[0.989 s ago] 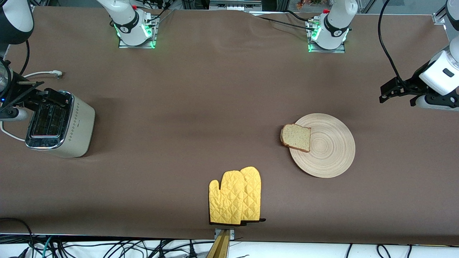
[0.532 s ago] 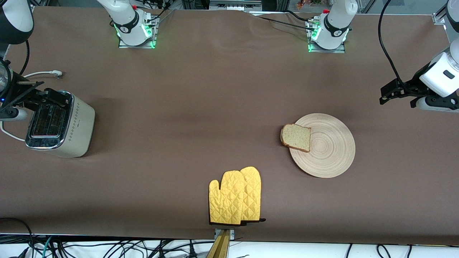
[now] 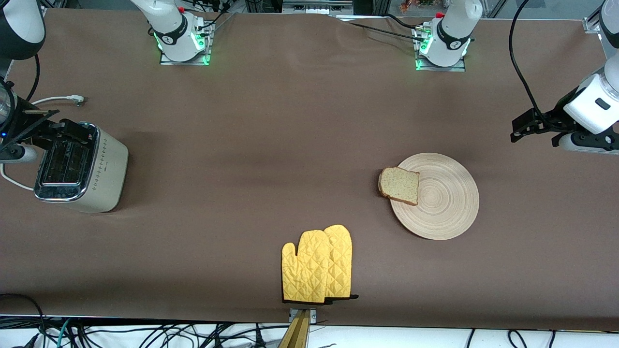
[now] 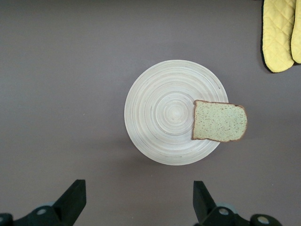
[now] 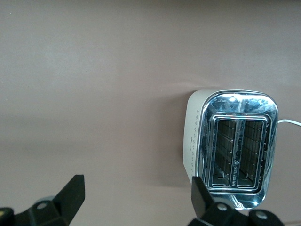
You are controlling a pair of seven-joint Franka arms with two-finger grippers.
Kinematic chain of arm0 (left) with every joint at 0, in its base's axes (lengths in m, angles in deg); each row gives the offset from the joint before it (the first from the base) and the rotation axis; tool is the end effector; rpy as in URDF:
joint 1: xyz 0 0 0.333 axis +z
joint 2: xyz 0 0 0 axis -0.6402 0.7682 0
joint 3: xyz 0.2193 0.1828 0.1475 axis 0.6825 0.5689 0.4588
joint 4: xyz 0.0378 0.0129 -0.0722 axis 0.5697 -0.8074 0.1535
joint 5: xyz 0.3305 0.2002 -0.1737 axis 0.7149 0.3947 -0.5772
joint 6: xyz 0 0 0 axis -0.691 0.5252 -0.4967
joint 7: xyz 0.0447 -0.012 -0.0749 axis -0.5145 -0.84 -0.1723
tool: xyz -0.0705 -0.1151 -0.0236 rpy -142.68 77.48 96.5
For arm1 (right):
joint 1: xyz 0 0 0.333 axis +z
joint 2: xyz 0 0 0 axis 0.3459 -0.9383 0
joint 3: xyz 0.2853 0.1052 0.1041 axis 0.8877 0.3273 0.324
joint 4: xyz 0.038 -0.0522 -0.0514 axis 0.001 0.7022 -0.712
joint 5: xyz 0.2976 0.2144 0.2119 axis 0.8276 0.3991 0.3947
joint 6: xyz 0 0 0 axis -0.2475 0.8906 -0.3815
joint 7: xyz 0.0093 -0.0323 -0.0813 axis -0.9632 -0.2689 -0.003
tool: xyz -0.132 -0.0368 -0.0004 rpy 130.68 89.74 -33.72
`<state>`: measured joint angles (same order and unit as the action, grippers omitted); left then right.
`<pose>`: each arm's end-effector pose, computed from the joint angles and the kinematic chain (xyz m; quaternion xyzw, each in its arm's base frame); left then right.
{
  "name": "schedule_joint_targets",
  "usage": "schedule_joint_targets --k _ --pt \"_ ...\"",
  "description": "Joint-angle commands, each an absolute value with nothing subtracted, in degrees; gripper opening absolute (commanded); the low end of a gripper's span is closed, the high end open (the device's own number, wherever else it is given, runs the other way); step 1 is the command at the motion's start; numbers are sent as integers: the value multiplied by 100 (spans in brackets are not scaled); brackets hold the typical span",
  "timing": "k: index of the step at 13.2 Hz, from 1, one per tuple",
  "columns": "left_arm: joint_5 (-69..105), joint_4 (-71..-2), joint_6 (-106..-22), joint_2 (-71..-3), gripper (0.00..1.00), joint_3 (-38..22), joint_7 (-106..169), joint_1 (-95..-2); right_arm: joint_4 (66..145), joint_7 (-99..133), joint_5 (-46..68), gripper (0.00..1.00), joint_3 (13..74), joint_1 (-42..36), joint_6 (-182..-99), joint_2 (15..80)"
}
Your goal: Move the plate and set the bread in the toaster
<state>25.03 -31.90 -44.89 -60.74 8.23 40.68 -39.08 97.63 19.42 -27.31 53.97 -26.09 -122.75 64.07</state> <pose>0.6057 -0.0137 0.5449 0.9994 -0.0306 0.0070 0.0143 0.6313 -0.0126 0.5291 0.9998 0.0193 -0.0023 0.0035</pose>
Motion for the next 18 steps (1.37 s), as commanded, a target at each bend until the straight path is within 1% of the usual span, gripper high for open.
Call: schedule_joint_targets --k 1,18 --pt "2610 -3019 -4460 -5996 100 784 4006 -3902 9611 1986 -2811 100 5461 -2665 -12169 6354" --pt "2557 -3019 -4442 -5909 100 802 3997 -3876 9611 1968 -2793 100 5461 -2665 -12195 6354"
